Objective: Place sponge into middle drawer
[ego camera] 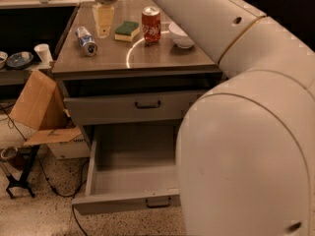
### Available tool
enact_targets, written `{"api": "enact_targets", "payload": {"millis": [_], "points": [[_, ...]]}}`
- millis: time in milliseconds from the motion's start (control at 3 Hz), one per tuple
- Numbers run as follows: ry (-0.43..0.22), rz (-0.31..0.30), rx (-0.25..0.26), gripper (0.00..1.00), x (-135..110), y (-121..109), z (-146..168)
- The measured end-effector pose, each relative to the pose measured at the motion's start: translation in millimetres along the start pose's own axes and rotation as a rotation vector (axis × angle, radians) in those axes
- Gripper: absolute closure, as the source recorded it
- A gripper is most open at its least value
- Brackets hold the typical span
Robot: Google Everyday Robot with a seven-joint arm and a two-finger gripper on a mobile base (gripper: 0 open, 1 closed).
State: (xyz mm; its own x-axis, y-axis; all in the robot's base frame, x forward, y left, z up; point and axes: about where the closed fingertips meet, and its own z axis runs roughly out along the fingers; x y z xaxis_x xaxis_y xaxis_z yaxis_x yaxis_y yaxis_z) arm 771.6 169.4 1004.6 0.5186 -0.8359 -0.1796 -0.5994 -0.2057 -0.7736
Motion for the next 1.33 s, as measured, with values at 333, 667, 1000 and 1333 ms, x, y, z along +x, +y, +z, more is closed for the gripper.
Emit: {"api": "enact_targets", "payload": {"millis": [333, 667, 1000, 1333], "points": [[0.042, -0.065, -0.003, 0.00, -5.6, -0.8, 4.2], [0.100, -0.135, -0.001, 0.00, -11.3, -0.9, 8.3], [0.101, -0.135, -0.001, 0.00, -11.2, -0.8, 8.3], [0.160, -0.161, -0.032, 0.00, 4.4, 1.7, 12.3]]}}
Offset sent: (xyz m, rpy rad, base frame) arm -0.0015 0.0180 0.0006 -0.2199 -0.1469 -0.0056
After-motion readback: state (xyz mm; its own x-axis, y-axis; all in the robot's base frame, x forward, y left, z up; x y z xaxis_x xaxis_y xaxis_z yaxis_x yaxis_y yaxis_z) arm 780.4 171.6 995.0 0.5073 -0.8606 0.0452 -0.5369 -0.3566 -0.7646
